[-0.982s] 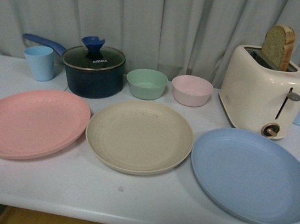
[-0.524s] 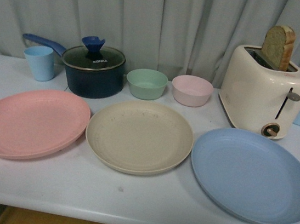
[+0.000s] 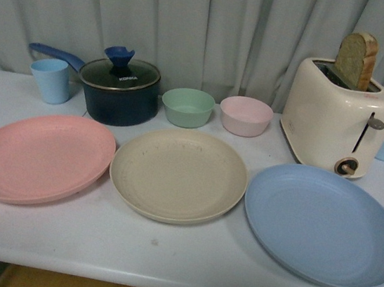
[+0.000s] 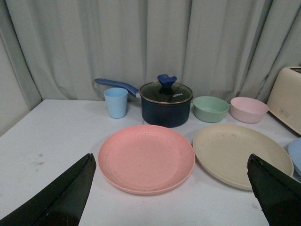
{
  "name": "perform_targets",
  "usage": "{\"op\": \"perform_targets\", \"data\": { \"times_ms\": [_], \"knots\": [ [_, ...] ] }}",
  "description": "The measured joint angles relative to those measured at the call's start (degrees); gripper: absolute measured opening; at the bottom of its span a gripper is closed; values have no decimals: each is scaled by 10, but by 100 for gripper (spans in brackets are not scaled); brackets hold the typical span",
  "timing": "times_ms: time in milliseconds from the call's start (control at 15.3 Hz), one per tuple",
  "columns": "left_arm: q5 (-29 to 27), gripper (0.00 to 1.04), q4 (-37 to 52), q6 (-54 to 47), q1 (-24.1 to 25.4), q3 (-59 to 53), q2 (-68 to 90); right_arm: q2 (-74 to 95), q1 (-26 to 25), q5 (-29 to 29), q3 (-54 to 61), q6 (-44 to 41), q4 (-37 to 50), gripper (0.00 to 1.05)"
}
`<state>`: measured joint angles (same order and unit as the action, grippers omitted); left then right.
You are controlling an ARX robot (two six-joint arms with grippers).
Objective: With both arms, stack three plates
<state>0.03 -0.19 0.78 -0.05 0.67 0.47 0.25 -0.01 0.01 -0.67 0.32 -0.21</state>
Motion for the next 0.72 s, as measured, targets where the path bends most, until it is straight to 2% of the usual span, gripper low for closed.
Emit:
{"op": "perform_targets", "data": {
  "times_ms": [720],
  "knots": [
    [0,98,0,0,0,0,0,0,0,0,0,0,0,98]
  ]
}}
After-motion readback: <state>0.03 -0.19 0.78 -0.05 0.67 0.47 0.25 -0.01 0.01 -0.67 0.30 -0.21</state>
